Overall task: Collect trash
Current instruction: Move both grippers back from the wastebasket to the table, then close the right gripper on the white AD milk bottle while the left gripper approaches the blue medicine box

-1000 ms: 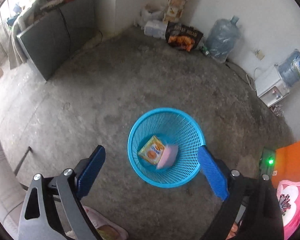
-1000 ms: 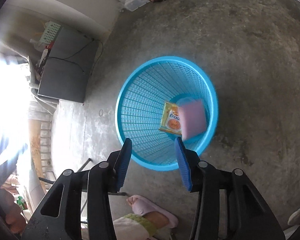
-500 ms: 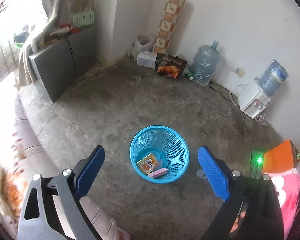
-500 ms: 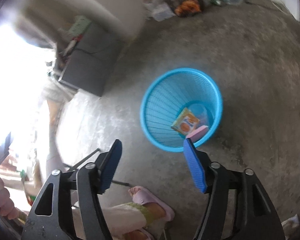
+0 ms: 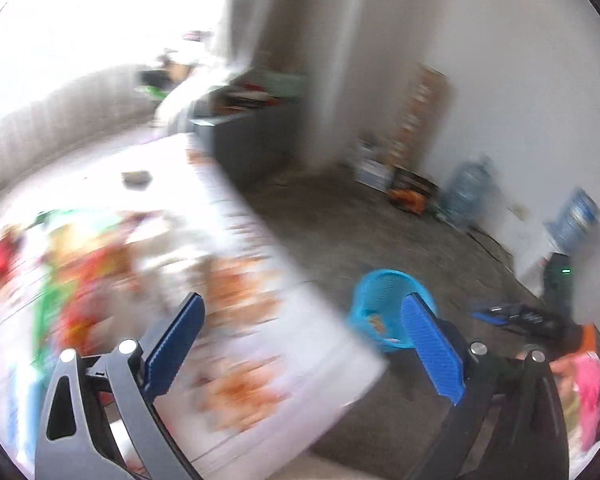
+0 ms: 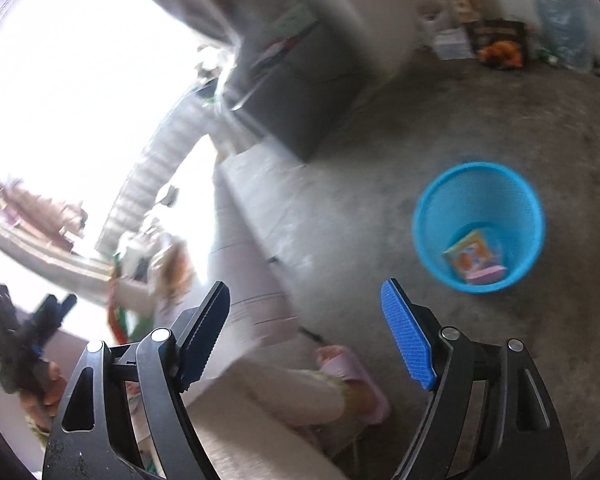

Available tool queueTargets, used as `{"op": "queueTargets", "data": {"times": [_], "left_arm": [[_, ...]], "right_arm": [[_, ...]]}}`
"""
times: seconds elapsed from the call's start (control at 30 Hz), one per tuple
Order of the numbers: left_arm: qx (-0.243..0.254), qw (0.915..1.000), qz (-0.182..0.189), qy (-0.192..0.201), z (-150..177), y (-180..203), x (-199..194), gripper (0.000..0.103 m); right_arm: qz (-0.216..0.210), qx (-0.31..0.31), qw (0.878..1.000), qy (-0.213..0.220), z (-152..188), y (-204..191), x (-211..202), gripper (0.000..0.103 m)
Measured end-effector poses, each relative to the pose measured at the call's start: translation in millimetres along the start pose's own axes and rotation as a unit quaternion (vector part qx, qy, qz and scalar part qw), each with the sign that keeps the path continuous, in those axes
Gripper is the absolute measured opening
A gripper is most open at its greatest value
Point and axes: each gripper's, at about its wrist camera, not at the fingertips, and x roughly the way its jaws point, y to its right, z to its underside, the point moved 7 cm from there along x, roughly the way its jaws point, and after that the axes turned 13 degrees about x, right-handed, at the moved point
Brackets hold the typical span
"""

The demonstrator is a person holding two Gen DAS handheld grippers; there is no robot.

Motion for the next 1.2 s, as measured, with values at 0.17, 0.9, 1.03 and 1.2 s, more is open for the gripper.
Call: {"op": "queueTargets", "data": {"times": [0.17, 0.9, 1.03, 1.2], "left_arm": [[-0.083, 0.9919, -0.095, 0.013, 63.1, -90.5, -61.1, 0.097], [-0.251, 0.9615, -0.111, 0.012, 221.7, -180.2, -91.1, 0.061], [-0.267, 0.9603, -0.078, 0.012, 231.3, -176.8, -89.3, 0.059], [-0.292, 0.956, -0.017, 0.02, 238.9, -161.9, -89.6, 0.058]], "right_arm": [[-0.04, -0.036, 0.998, -0.044, 31.0, -53.9, 17.8, 0.075], [-0.095, -0.111, 0.945, -0.291, 226.5, -235.8, 154.7, 0.075], [-0.081, -0.094, 0.945, -0.302, 235.0, -239.4, 172.2, 0.075], [-0.065, -0.08, 0.947, -0.305, 241.6, -233.9, 176.7, 0.075]]}}
